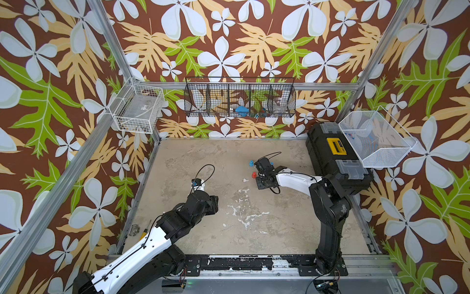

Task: Close the stamp cap
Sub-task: Move the stamp at the center of the board.

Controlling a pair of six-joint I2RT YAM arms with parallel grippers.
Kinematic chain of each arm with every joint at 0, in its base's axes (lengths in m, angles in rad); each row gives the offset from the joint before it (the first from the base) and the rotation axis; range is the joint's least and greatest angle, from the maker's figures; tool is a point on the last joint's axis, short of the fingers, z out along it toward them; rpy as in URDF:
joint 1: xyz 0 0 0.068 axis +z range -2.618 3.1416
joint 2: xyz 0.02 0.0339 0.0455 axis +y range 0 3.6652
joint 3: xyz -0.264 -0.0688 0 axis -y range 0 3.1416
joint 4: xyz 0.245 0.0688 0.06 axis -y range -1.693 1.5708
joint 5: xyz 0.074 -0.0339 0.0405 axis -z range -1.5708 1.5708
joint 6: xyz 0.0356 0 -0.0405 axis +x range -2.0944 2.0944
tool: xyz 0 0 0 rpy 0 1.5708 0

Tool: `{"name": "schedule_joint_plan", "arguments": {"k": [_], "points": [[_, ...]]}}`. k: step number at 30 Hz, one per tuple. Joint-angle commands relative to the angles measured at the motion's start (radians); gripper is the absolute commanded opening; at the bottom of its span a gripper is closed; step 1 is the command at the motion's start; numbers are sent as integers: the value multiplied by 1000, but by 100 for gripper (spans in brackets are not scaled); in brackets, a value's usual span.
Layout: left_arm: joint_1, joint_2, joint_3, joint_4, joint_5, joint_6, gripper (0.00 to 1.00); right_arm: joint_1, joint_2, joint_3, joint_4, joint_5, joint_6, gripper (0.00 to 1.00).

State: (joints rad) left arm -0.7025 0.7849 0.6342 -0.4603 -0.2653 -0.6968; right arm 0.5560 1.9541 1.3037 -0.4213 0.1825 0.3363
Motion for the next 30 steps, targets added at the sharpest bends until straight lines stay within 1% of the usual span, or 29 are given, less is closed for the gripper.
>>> {"name": "schedule_joint_plan", "arguments": {"k": [1,9,20,26,30], "points": [[1,-4,16,-20,-12,14,61,1,-21,14,-40,5,-6,37],[2,-11,25,-38,-31,10,62,1,-76,23,-51,-3,-23,47],[1,-29,53,-60,-42,8,64,7,-226,20,-83,-19,-32,54],[1,-49,65,-73,-53,3,64,8,-347,-10,-90,-18,-35,57],[1,-65,73,-82,-73,3,65,6,-477,-92,-40,-58,-27,60]]}}
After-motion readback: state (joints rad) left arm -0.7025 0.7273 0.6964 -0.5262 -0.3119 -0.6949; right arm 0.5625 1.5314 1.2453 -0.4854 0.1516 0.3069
